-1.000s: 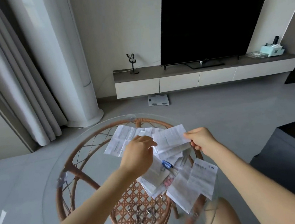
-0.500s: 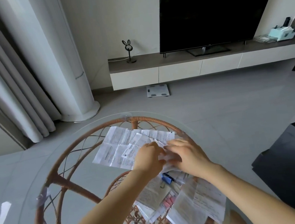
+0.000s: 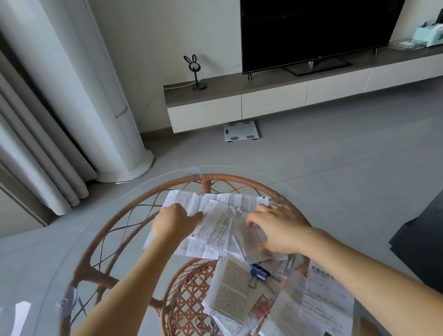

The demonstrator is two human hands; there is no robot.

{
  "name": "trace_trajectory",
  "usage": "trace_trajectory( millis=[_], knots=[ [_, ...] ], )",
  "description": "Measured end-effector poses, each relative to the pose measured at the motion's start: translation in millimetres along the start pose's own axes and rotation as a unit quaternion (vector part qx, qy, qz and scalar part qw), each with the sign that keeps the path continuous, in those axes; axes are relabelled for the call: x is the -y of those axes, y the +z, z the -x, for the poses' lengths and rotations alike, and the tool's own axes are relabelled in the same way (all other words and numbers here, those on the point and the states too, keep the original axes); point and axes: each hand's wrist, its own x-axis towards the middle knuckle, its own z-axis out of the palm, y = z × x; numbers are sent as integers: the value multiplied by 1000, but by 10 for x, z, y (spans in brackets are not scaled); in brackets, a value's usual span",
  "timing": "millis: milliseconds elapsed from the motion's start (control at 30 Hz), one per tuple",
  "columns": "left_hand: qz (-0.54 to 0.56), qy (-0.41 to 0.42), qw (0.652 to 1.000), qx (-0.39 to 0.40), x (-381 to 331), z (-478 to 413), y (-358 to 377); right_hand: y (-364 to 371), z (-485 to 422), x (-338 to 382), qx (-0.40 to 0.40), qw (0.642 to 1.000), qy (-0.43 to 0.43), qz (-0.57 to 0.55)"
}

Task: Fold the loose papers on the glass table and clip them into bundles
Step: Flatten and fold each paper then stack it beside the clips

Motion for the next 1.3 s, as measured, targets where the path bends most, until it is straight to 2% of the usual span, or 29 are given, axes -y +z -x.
trace_trajectory(
  millis=[67, 167, 300, 400, 533, 667, 800, 933, 1100, 1200, 1300],
  knots=[
    [40, -5, 998, 50, -90, 34, -19, -3, -8, -9, -9, 1000, 3, -9],
    [112, -56, 985, 119, -220, 29, -33, -3, -3, -58, -23, 999, 2, -30],
    [271, -112, 937, 188, -340, -2, -84, 2, 35, -152, -16, 997, -10, -79],
    [312, -50, 940, 128, -448, -12, -261, 8, 52, -214, -20, 996, -5, -88],
    [436, -9, 900, 19, -506, -26, -674, 44, 59, -231, -13, 997, -3, -70],
    [460, 34, 882, -96, -435, 122, -1131, 85, 42, -182, 6, 999, -1, -40],
    [481, 43, 867, -123, -169, 285, -1330, 72, 68, -114, 19, 1000, -1, -22],
    [428, 66, 884, -175, 119, 525, -1374, 14, 168, -51, 16, 1000, 5, 20],
    [240, 158, 921, -264, 477, 885, -1415, -245, 250, 53, -14, 999, 6, 36],
    [101, 266, 901, -329, 628, 1186, -1337, -428, 315, 166, -33, 999, 3, 39],
    [32, 335, 889, -310, 798, 1456, -1167, -566, 392, 305, -96, 995, -3, -4]
  ],
)
